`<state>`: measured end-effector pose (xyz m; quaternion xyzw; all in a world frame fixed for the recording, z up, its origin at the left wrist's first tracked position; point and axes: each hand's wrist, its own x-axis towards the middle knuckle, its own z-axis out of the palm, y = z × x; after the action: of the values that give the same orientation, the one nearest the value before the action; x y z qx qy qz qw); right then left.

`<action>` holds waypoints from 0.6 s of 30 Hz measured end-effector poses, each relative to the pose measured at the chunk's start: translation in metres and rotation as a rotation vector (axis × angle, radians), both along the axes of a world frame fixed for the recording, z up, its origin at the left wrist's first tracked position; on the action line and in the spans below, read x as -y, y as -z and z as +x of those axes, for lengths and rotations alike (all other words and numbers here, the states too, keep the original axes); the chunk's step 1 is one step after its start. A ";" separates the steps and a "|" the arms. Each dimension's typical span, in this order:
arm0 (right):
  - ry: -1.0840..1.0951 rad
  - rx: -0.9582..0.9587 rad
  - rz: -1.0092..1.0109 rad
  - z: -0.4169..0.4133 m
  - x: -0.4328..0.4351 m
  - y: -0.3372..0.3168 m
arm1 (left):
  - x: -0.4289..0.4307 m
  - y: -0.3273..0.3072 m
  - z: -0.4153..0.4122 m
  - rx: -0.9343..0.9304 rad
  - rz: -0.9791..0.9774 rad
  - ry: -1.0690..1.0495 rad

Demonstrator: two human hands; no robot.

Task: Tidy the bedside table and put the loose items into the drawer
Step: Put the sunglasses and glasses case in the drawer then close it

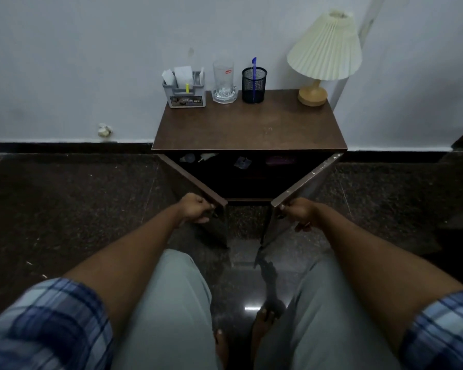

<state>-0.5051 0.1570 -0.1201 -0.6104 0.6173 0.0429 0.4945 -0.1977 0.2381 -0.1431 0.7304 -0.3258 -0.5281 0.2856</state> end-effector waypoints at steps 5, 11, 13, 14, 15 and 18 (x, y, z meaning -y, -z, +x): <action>0.196 0.149 -0.082 0.026 0.015 0.015 | 0.040 0.015 -0.021 -0.010 -0.007 -0.121; 0.367 0.245 -0.099 0.052 0.039 0.036 | 0.076 0.027 -0.045 -0.078 -0.072 -0.352; 0.391 0.247 -0.139 0.061 0.047 0.044 | 0.084 0.028 -0.051 -0.080 -0.093 -0.419; 0.390 0.239 -0.168 0.065 0.051 0.047 | 0.087 0.028 -0.054 -0.079 -0.098 -0.442; 0.387 0.230 -0.193 0.069 0.056 0.049 | 0.090 0.028 -0.056 -0.075 -0.103 -0.462; 0.379 0.198 -0.225 0.083 0.071 0.052 | 0.102 0.032 -0.058 -0.064 -0.117 -0.515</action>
<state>-0.4217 0.0856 -0.1721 -0.5361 0.6702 -0.1800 0.4807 -0.2554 0.1363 -0.1746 0.7545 -0.1500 -0.4411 0.4622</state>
